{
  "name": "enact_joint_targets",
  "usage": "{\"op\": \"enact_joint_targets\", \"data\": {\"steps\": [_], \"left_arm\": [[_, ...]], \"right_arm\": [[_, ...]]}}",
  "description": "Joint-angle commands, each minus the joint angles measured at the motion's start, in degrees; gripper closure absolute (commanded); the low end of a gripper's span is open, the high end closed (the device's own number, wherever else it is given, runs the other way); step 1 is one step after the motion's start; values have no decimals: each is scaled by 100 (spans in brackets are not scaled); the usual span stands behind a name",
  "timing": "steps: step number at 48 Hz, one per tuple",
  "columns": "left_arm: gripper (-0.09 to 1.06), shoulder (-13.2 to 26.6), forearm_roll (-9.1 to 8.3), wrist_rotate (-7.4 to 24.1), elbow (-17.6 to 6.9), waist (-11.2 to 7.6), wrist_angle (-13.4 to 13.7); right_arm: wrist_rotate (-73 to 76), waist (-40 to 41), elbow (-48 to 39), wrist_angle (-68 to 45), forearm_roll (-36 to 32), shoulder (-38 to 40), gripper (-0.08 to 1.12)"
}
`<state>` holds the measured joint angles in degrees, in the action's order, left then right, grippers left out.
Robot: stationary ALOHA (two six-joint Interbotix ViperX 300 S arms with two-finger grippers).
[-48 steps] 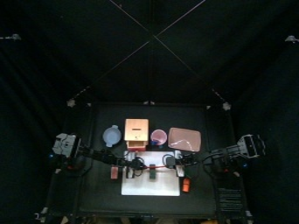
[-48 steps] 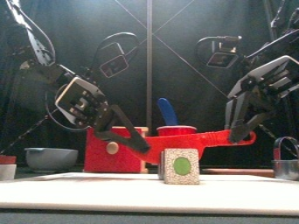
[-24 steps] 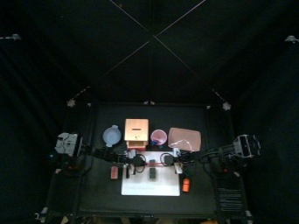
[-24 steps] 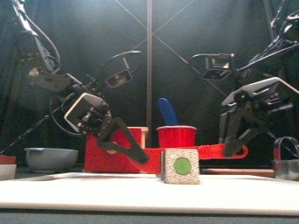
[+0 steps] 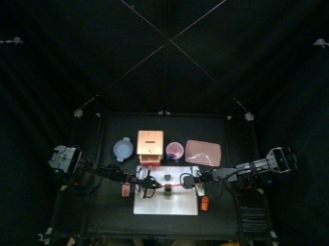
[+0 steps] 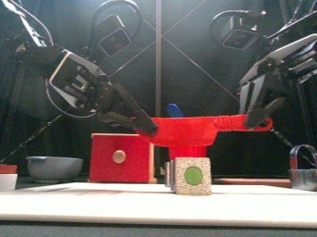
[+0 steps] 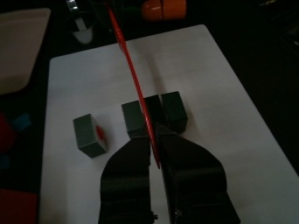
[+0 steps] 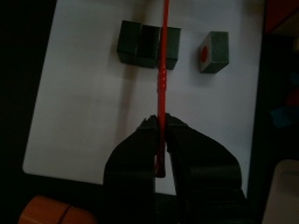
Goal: Place sushi on board then cut the sushi with the knife then place the pieces on the plate
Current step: Cut the sushi into 4 pieces
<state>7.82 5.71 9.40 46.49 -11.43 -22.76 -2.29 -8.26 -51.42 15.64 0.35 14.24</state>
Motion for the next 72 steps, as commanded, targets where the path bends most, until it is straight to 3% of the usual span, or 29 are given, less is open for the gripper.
{"op": "enact_joint_targets", "data": {"steps": [1, 14, 19, 31, 38, 47, 55, 61, 69, 72], "left_arm": [[59, -26, -26, 44, 26, -53, 44], [59, 105, -18, 35, 53, -18, 70], [59, 229, -18, 35, 18, -18, 272], [59, -141, -97, 53, -18, 88, 378], [59, -9, -176, 44, 9, 114, 378], [59, 369, -88, 26, -53, 62, 378], [59, 448, 44, 35, -62, 9, 369], [59, 281, 35, 44, -62, 35, 378], [59, -492, -26, 62, -44, 0, 352], [59, -589, -79, 53, -26, -44, 334]], "right_arm": [[-35, 9, 0, 88, -18, -18, 62], [-35, 9, -35, 62, -9, -132, 62], [-35, 9, -9, 53, 9, -281, 62], [-26, -18, 53, 79, 18, -264, 62], [-35, -26, 70, 70, 26, -299, 62], [-35, -44, 62, 62, 44, -527, 62], [-26, -62, 53, 88, 70, -686, 62], [-18, -88, 141, 290, 79, -580, 62], [-18, -141, 396, 958, 79, -141, 62], [-18, -185, 387, 1002, 97, 9, 62]]}}
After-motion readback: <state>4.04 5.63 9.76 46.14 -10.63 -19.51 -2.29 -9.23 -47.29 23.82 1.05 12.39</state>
